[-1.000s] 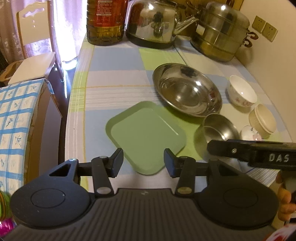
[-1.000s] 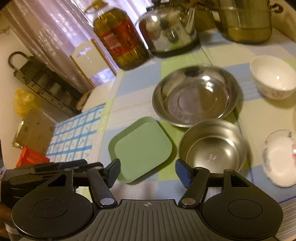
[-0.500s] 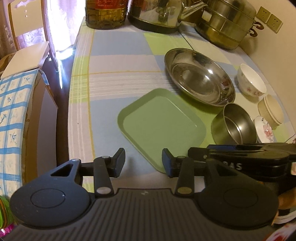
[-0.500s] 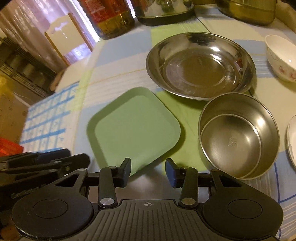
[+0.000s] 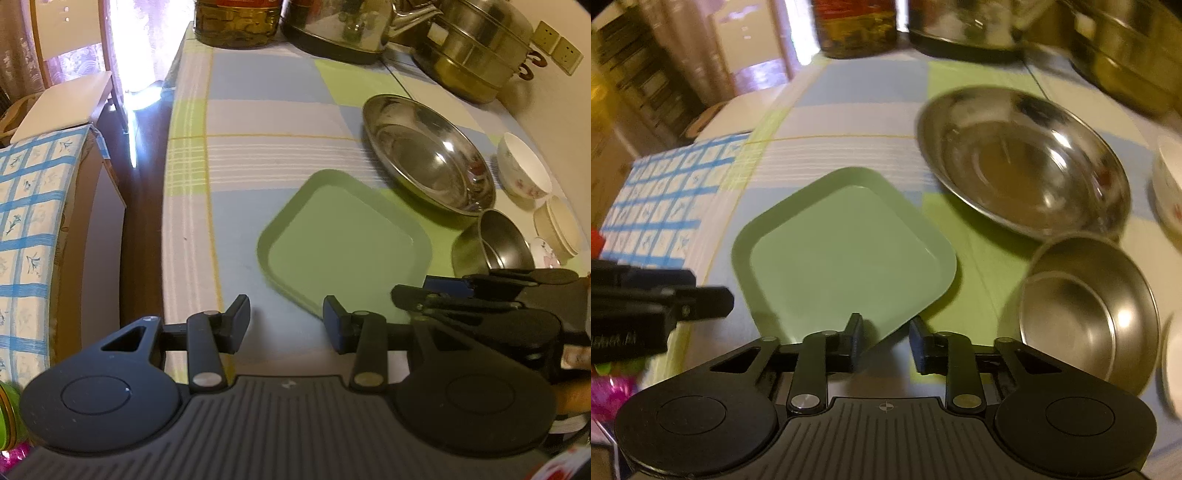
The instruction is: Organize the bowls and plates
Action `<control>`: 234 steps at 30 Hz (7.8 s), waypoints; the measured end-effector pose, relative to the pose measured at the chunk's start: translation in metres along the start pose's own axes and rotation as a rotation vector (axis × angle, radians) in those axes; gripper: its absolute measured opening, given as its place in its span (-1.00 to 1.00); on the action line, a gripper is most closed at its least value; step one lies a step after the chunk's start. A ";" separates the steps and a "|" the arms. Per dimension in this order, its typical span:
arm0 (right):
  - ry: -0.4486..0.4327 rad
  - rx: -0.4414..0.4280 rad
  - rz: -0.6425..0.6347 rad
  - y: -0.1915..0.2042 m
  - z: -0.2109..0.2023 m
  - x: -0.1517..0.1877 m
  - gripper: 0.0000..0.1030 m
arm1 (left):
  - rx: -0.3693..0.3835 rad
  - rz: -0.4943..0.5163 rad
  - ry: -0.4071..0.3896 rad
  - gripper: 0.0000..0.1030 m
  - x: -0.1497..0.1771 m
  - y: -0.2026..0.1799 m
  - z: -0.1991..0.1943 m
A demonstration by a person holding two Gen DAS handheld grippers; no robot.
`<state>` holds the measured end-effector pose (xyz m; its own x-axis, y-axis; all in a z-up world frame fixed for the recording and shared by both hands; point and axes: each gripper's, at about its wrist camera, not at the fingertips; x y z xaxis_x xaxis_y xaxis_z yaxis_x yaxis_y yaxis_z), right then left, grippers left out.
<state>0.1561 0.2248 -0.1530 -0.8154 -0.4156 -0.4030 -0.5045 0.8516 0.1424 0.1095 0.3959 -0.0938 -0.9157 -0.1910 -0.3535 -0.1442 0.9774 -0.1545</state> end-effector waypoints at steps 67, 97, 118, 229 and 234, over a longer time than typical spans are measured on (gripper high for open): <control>-0.197 0.127 0.341 -0.095 -0.048 -0.058 -0.78 | 0.083 0.281 -0.131 -0.84 -0.137 -0.076 0.054; -0.145 0.120 0.558 -0.164 -0.008 -0.071 -0.77 | 0.069 0.333 -0.058 -0.82 -0.173 -0.115 0.116; -0.243 -0.010 0.470 -0.136 -0.067 -0.052 -0.77 | 0.109 0.245 -0.122 -0.56 -0.143 -0.098 0.042; -0.008 -0.166 0.072 -0.341 -0.114 0.111 -0.77 | 0.084 0.126 -0.001 -0.55 0.046 -0.352 0.067; -0.016 -0.199 0.161 -0.345 -0.115 0.116 -0.75 | 0.052 0.118 -0.012 -0.55 0.039 -0.354 0.076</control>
<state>0.2028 -0.1537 -0.1451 -0.8861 -0.2733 -0.3745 -0.4155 0.8264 0.3800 0.1539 0.0352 -0.1231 -0.9205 -0.0767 -0.3831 -0.0160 0.9871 -0.1592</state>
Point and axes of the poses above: each gripper's, at about its wrist camera, not at the fingertips, and z roughly the way its jaws point, y to its left, x to its underside, and after that the axes turned 7 degrees about y, right-handed
